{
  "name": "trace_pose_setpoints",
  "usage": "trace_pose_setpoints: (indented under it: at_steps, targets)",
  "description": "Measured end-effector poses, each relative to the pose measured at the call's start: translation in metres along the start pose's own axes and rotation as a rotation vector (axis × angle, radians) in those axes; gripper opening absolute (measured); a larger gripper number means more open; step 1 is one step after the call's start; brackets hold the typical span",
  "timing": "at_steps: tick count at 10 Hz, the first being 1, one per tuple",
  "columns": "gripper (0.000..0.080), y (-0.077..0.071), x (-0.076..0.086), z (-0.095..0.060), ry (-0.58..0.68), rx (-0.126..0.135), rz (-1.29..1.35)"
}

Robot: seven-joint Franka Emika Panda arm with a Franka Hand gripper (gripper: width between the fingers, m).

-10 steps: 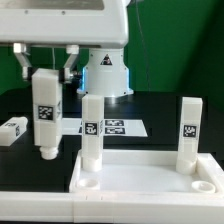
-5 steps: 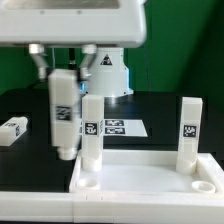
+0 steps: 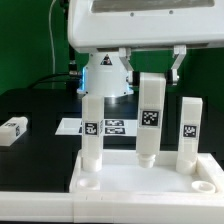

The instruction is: Assemble desk

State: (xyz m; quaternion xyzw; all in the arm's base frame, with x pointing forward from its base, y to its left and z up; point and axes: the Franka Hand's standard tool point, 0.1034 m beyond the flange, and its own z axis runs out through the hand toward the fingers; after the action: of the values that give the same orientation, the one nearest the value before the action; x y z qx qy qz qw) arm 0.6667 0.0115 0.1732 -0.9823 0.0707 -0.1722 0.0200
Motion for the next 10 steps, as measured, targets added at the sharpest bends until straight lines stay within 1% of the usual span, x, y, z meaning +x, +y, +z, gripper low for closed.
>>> trace_pose_setpoints:
  at_steps: [2,3,5,6,7,8,10]
  targets:
    - [0.0292,-0.002,-0.001,0.000,0.000,0.000,-0.007]
    - [0.0292,-0.015,-0.001,-0.001,0.010,-0.001,-0.024]
    - [0.0292,-0.063,-0.011,0.005,0.006,0.010,-0.062]
    - [0.0292,-0.082,-0.015,0.011,0.002,0.007,-0.107]
    - [0.0292,-0.087,-0.017,0.014,-0.002,0.008,-0.117]
    - [0.0292,-0.084,-0.017,0.014,-0.002,0.006,-0.113]
    - [0.0292,-0.084,-0.017,0.015,-0.003,0.005,-0.114]
